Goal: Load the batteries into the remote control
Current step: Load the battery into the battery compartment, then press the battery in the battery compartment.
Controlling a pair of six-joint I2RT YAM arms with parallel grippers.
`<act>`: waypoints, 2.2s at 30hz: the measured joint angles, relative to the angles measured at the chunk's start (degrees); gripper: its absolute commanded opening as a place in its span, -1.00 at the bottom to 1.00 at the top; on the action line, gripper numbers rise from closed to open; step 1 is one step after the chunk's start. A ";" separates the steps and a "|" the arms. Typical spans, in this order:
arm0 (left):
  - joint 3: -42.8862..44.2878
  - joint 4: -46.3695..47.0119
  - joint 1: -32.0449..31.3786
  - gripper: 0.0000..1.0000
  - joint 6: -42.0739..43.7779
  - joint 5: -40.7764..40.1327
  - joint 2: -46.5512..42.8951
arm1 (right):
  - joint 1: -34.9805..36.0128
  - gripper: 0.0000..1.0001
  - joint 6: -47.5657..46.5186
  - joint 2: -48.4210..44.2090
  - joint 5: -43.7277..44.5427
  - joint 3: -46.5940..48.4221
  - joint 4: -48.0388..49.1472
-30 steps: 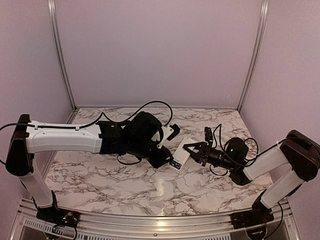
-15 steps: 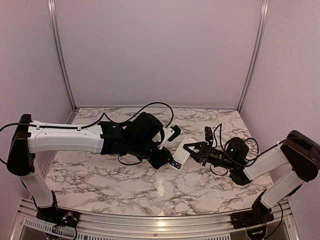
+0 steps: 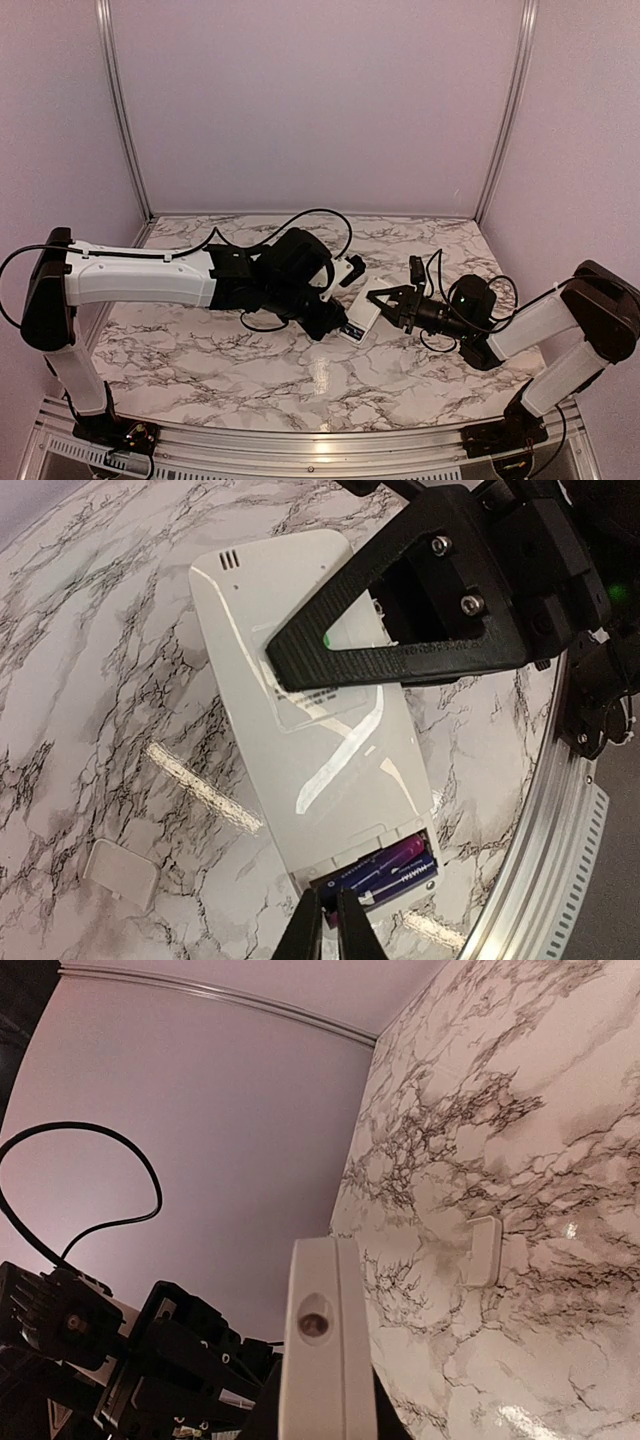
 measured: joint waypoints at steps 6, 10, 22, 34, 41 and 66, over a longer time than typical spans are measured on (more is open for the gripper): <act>0.46 -0.15 -0.02 -0.91 -0.02 -0.02 0.83 | 0.00 -1.00 0.15 0.07 -0.07 -0.11 0.52; 0.68 -0.15 -0.02 -0.92 -0.04 0.00 1.20 | 0.00 -1.00 0.33 0.13 -0.13 -0.50 0.96; 6.27 -3.80 -2.75 -0.97 0.68 -7.54 5.03 | -0.28 -1.00 1.16 0.57 0.04 -0.55 0.94; 4.83 -4.22 -4.42 -0.03 2.14 -12.94 3.98 | -0.44 -1.00 0.92 0.83 -0.24 -0.68 1.42; -10.60 4.26 3.89 0.98 -0.48 -4.39 -10.43 | -0.44 -1.00 -1.27 0.81 -3.06 -0.66 4.98; -12.61 18.25 5.88 0.17 -9.57 19.15 -4.24 | 2.08 -1.00 -10.12 -1.36 -7.48 5.07 2.25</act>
